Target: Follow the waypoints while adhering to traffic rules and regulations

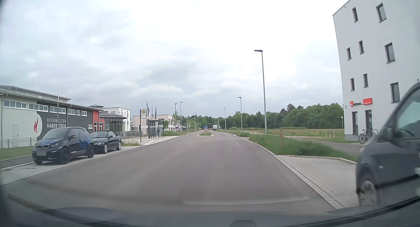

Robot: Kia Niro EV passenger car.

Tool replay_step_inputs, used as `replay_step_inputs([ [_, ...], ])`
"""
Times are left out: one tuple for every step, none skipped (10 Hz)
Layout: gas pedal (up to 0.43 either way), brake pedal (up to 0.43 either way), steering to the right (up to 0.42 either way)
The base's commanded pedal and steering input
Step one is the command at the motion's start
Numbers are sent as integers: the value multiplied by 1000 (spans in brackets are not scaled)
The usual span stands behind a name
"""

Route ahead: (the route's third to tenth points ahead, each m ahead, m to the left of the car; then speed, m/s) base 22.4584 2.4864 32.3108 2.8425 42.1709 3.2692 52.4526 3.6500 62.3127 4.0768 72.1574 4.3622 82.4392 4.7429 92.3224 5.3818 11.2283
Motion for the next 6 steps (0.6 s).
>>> replay_step_inputs([
  [87, 0, 8],
  [87, 0, 8],
  [87, 0, 7],
  [87, 0, 7],
  [87, 0, 7],
  [87, 0, 6],
])
